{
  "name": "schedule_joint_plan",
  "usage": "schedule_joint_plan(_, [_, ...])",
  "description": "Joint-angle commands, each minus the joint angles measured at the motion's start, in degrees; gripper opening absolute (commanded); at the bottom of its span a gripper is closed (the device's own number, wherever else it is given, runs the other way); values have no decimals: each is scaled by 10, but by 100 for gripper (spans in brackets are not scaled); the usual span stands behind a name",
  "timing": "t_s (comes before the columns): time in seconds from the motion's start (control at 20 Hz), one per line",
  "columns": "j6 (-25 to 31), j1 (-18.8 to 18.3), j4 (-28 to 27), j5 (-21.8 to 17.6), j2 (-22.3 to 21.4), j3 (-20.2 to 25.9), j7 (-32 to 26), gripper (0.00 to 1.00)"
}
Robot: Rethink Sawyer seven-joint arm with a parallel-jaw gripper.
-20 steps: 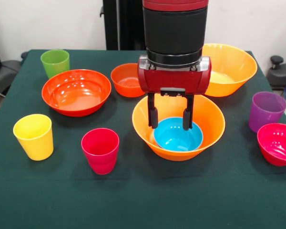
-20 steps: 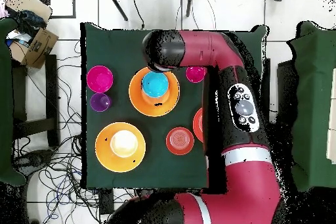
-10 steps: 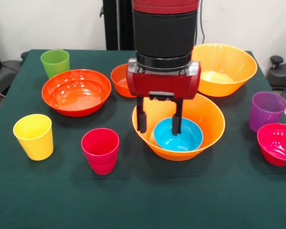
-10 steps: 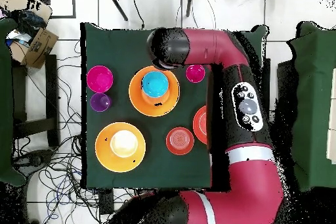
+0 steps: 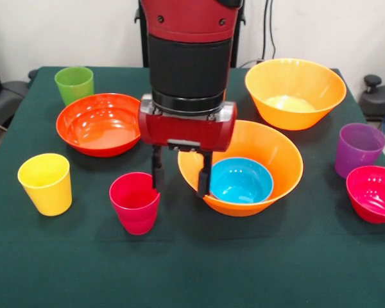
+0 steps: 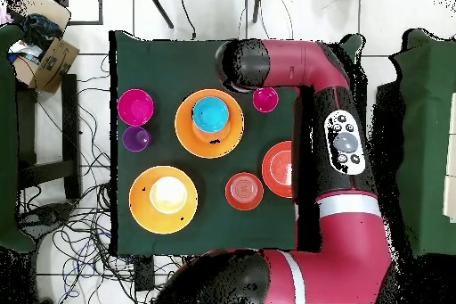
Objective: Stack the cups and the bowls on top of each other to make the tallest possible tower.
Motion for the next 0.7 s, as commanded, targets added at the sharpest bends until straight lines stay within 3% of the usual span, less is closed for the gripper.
schedule_joint_plan(0.05, [3, -6, -22, -57, 39, 4, -106, 100])
schedule_joint_plan(0.7, [11, -13, -23, -71, 52, 8, -110, 100])
